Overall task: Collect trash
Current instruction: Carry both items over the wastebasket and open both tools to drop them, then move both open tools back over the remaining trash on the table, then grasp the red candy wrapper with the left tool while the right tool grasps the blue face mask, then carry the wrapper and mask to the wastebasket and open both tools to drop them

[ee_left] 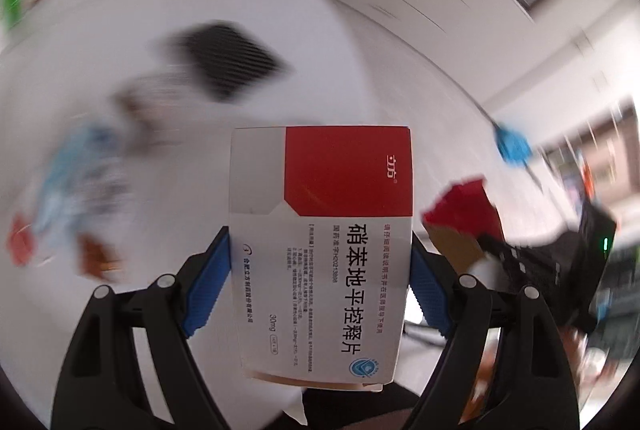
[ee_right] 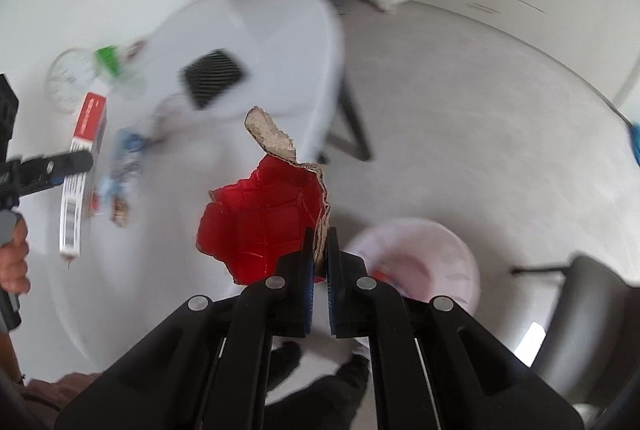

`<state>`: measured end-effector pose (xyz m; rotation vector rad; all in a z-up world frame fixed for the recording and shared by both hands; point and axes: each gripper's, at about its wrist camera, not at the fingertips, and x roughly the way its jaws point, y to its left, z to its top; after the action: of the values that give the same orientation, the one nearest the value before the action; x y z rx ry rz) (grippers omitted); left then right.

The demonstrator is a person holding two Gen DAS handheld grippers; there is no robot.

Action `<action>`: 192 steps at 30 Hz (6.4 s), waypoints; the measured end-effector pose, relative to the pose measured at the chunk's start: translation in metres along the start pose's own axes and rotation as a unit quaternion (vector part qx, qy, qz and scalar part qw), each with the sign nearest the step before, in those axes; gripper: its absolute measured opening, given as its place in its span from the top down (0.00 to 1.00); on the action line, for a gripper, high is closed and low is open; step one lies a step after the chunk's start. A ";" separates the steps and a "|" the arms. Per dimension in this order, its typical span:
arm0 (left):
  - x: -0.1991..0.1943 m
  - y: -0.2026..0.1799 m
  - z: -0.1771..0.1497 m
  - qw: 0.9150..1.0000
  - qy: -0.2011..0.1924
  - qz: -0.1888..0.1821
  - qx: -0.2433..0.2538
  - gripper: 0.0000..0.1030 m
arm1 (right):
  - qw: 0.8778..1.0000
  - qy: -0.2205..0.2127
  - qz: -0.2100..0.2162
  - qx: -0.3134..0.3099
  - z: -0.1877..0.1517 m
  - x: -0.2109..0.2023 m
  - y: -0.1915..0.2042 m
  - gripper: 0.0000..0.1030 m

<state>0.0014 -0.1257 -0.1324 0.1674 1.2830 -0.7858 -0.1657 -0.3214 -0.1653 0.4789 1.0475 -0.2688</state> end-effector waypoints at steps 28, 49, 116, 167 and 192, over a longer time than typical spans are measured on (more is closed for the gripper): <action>0.045 -0.135 -0.018 0.991 -0.014 0.068 0.110 0.08 | 0.997 0.018 -0.026 0.069 -0.062 -0.007 -0.107 0.79; -0.067 0.077 -0.062 0.964 -0.132 0.203 -0.110 0.08 | 0.995 -0.100 -0.008 0.006 0.018 -0.045 0.025 0.03; -0.034 0.371 -0.109 0.993 -0.069 0.096 0.030 0.42 | 0.949 0.163 0.206 -0.174 0.042 0.189 0.421 0.32; -0.031 0.393 -0.089 0.994 -0.066 0.075 0.049 0.45 | 0.659 0.194 0.067 -0.723 0.039 0.275 0.540 0.91; -0.055 0.339 -0.066 0.988 -0.100 0.108 -0.050 0.67 | 0.950 0.033 0.158 -0.268 0.115 0.098 0.338 0.93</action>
<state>0.1507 0.1814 -0.2069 0.1403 1.0912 -0.5362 0.1161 -0.0848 -0.1195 0.1560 1.0414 0.3174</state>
